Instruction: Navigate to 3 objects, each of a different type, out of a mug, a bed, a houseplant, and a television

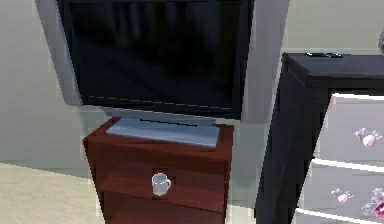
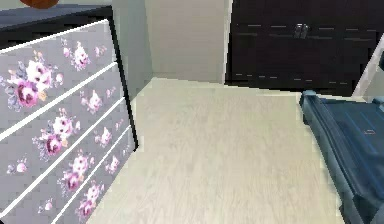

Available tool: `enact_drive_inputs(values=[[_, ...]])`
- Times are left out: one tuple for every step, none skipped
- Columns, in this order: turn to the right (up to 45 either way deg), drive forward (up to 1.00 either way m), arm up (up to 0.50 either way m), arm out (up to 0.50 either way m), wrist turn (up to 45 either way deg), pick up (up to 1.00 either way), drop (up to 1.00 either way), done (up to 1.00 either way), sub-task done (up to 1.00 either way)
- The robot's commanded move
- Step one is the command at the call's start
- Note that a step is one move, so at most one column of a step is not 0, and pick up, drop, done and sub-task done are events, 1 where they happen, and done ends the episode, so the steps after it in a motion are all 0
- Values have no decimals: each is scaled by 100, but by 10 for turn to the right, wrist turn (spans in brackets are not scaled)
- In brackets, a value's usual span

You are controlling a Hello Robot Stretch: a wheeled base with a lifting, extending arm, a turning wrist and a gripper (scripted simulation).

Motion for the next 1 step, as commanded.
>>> enact_drive_inputs(values=[[0,15,0,0,0,0,0,0,0]])
